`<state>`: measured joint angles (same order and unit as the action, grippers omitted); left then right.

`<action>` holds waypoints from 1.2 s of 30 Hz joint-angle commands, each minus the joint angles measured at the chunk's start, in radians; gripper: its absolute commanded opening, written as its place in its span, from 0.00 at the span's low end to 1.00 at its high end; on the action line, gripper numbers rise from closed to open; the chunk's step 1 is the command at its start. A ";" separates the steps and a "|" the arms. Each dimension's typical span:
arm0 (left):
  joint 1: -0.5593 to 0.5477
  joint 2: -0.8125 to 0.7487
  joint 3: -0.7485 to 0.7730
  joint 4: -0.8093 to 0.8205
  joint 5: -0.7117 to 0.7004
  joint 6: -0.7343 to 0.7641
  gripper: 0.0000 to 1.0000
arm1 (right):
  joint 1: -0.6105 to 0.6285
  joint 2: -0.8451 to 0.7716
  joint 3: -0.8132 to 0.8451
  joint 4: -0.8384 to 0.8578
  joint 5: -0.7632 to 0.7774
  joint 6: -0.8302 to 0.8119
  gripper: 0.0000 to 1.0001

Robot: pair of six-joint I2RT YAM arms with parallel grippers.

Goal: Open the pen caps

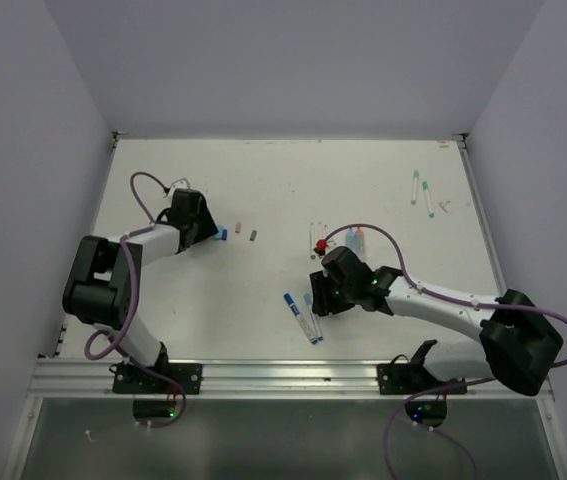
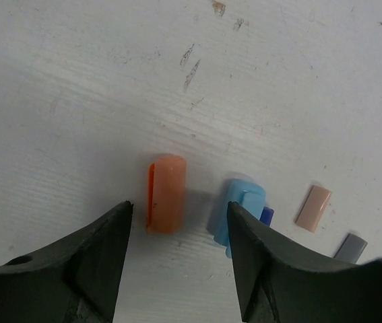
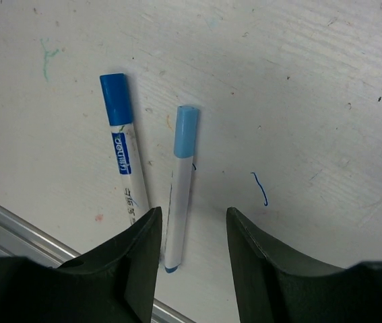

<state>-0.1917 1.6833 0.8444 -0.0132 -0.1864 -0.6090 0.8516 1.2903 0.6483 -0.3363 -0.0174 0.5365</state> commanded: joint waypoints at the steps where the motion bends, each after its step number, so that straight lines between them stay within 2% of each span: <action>1: 0.008 -0.031 -0.050 -0.004 0.039 -0.023 0.63 | 0.013 -0.023 0.002 -0.006 0.030 0.026 0.47; 3: 0.008 -0.063 -0.074 -0.005 0.045 -0.026 0.64 | 0.029 -0.013 0.001 -0.001 0.031 0.037 0.46; 7: -0.005 -0.131 -0.148 0.099 0.071 -0.058 0.69 | 0.067 0.030 -0.015 0.039 0.057 0.065 0.45; 15: -0.051 -0.261 -0.202 0.091 0.067 -0.049 0.70 | 0.136 0.150 0.011 0.026 0.151 0.112 0.41; 17: -0.058 -0.289 -0.206 0.082 0.064 -0.041 0.71 | 0.151 0.181 0.022 0.010 0.187 0.120 0.37; 20: -0.074 -0.346 -0.211 0.073 0.083 -0.025 0.71 | 0.167 0.207 0.027 -0.003 0.226 0.134 0.24; 21: -0.086 -0.367 -0.209 0.075 0.099 -0.017 0.71 | 0.168 0.211 0.027 -0.003 0.235 0.135 0.15; 22: -0.092 -0.376 -0.205 0.076 0.114 -0.003 0.71 | 0.168 0.211 0.030 -0.015 0.250 0.137 0.11; 25: -0.115 -0.411 -0.202 0.108 0.182 0.034 0.71 | 0.168 0.202 0.048 -0.050 0.303 0.125 0.03; 26: -0.120 -0.419 -0.208 0.133 0.244 0.046 0.71 | 0.167 0.199 0.057 -0.058 0.321 0.117 0.01; 31: -0.126 -0.402 -0.252 0.268 0.479 0.089 0.68 | 0.149 0.218 0.166 -0.101 0.382 0.001 0.00; 32: -0.127 -0.401 -0.263 0.322 0.555 0.084 0.68 | 0.136 0.218 0.183 -0.105 0.379 -0.013 0.00; 36: -0.132 -0.396 -0.326 0.476 0.712 0.019 0.68 | 0.115 0.208 0.257 -0.106 0.318 -0.099 0.00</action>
<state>-0.3168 1.2827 0.5560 0.2718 0.3214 -0.5747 0.9817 1.5105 0.8272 -0.4202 0.2901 0.5213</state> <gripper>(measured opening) 0.677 0.103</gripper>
